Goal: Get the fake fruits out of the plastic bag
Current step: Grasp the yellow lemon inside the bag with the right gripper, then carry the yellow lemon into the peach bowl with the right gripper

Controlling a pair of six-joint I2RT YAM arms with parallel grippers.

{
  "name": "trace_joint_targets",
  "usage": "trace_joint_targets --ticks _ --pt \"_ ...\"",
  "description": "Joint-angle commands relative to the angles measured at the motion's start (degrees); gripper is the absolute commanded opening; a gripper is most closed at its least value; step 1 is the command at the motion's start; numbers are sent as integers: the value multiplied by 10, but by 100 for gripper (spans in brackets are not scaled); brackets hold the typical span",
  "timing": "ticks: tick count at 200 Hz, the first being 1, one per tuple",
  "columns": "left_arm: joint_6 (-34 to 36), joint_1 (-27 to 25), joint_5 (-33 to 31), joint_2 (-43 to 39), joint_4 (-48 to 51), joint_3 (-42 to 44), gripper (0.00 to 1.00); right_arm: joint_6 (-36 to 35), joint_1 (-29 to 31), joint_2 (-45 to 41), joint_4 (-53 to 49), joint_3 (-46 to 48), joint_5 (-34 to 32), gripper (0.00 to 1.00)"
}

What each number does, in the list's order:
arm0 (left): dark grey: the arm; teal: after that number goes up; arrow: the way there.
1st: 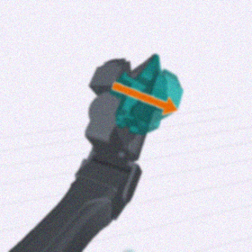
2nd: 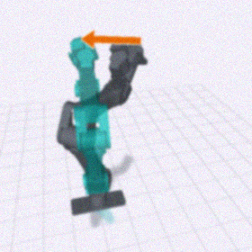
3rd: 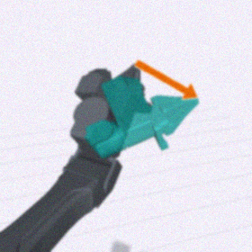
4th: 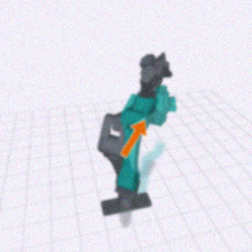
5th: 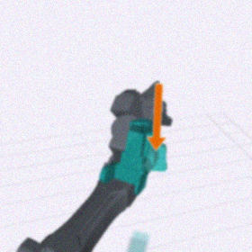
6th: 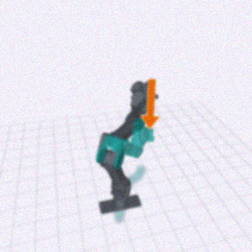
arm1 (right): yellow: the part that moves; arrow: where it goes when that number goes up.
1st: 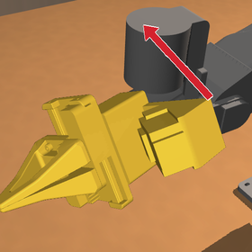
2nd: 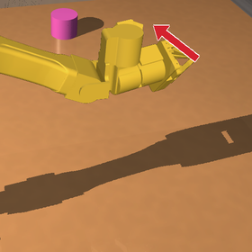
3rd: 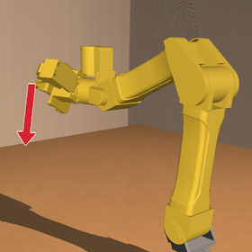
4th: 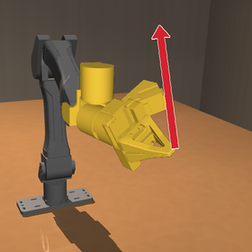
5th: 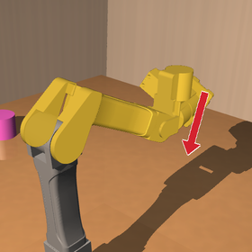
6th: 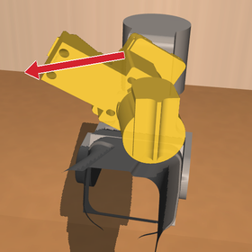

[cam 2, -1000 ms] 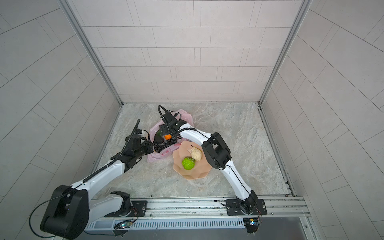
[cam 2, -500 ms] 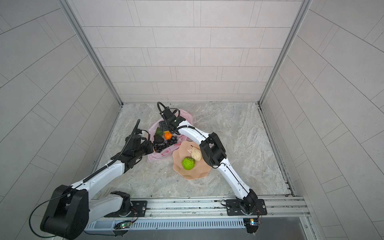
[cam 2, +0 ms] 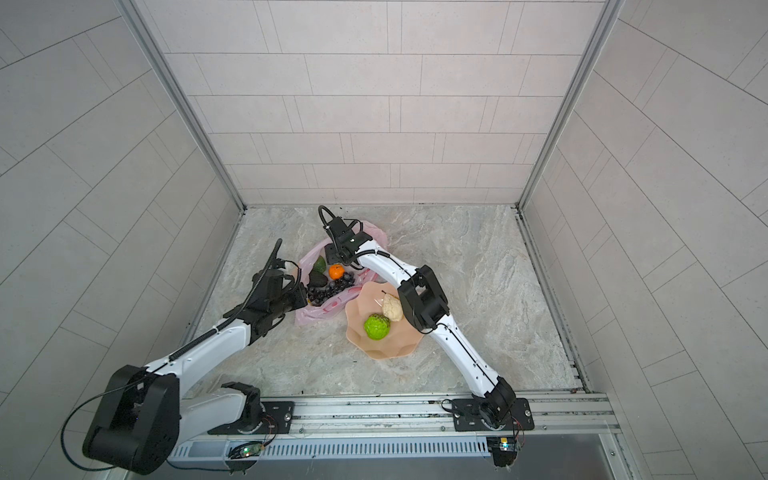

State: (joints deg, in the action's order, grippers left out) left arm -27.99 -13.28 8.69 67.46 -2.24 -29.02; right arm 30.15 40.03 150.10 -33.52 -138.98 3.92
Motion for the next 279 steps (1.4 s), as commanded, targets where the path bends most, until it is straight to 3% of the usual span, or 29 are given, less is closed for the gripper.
trace_joint_targets --ticks 1,43,81,136,225,279 --pt "8 -2 -3 2 1 -16 2 8 -6 1 -12 -13 17 57" --pt "9 -2 -6 5 1 -16 2 59 -20 -35 -38 5 61 45" --pt "10 -2 -5 10 1 -18 2 144 -41 -188 147 262 137 45" --pt "9 -3 -5 8 2 -17 2 244 -75 -301 306 450 213 44" --pt "9 -2 -6 3 4 -17 2 293 -89 -492 419 704 251 44" --pt "9 -2 -6 -1 6 -17 2 310 -101 -614 428 857 255 43"
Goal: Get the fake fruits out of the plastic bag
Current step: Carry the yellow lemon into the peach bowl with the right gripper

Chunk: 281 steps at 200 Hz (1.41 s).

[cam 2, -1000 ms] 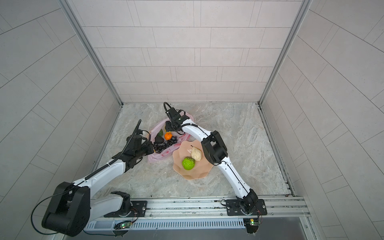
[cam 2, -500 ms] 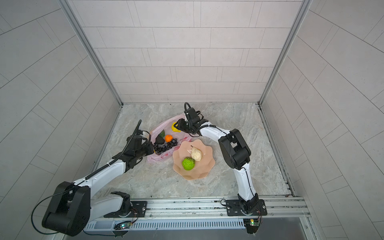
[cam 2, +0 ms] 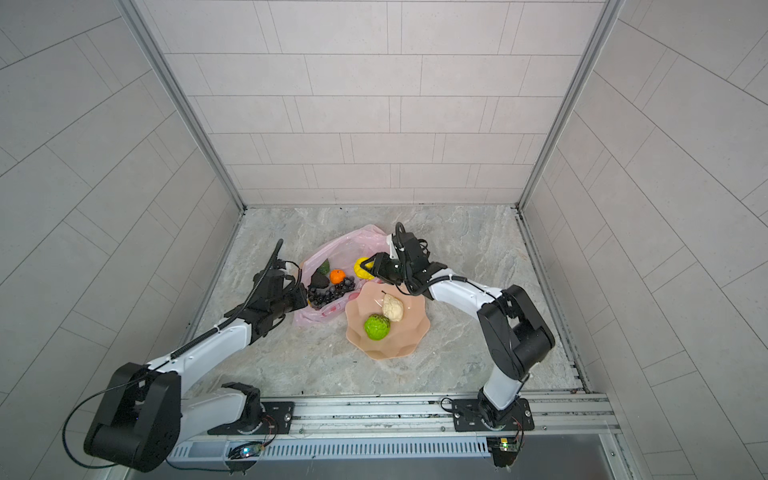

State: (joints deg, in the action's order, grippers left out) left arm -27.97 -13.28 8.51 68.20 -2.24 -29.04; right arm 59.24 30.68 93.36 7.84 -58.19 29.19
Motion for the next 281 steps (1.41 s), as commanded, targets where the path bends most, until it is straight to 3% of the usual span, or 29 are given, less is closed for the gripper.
trace_joint_targets --ticks 1,93,167,198,281 --pt "9 -2 -4 -9 6 -16 2 19 -7 -49 14 51 3 43" --pt "12 -2 -8 -9 10 -16 2 10 -59 -253 -77 223 -11 42" --pt "12 -2 -9 -3 9 -16 2 21 -24 -364 -156 297 -11 42" --pt "13 -3 -11 -4 11 -16 2 52 1 -369 -143 323 -6 42" --pt "14 -3 -12 -5 15 -17 2 39 40 -302 -125 305 -26 43"
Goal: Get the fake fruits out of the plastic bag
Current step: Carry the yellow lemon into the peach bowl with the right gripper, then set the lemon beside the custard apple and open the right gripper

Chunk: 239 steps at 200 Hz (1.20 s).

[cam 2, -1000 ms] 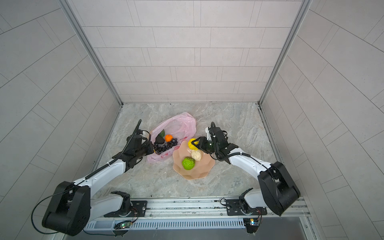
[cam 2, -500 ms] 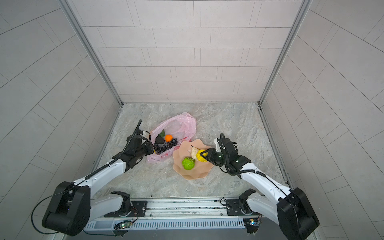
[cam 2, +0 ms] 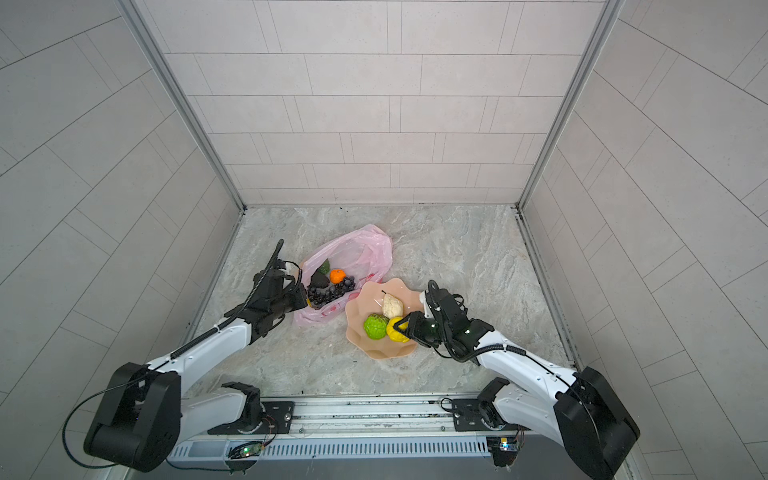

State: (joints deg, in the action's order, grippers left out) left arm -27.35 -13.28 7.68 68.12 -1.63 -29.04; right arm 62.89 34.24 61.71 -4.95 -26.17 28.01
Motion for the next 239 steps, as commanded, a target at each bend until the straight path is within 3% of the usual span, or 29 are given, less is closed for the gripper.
trace_joint_targets --ticks 1,145,194,239 --pt "8 -3 -4 -4 9 -18 2 3 4 15 3 -15 -15 43" --pt "9 -3 -6 1 9 -20 2 -12 21 132 19 -73 -9 47" --pt "10 -3 -5 4 9 -21 2 -19 23 140 -8 -81 -34 60" --pt "10 -3 -5 4 9 -21 2 -30 23 131 -50 -90 -67 66"
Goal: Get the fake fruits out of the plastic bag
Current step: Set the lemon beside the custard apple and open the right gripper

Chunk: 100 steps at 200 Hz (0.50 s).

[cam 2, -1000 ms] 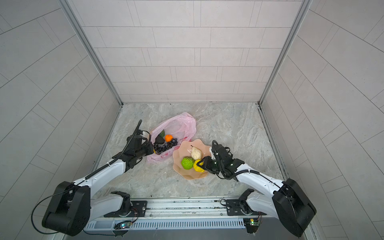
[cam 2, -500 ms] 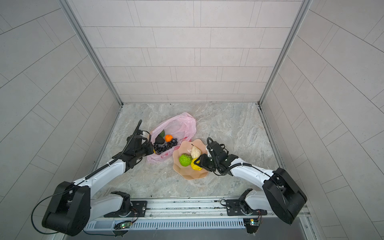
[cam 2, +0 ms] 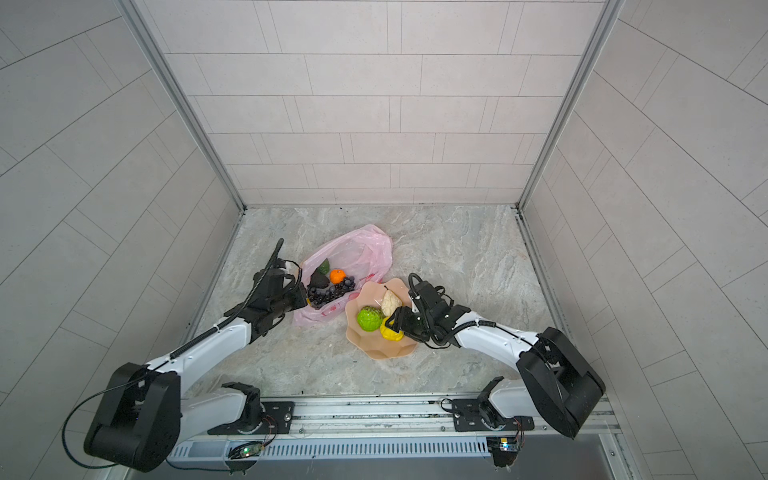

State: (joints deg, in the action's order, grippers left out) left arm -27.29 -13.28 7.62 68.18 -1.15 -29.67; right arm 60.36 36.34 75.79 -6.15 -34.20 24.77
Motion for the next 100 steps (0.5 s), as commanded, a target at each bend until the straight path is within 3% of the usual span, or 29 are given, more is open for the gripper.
trace_joint_targets --ticks 1,100 --pt "10 -3 -5 3 4 -14 2 -5 2 -10 -38 -10 -35 66" --pt "10 -3 -4 5 3 -14 2 -34 3 -77 -120 -25 -106 66"
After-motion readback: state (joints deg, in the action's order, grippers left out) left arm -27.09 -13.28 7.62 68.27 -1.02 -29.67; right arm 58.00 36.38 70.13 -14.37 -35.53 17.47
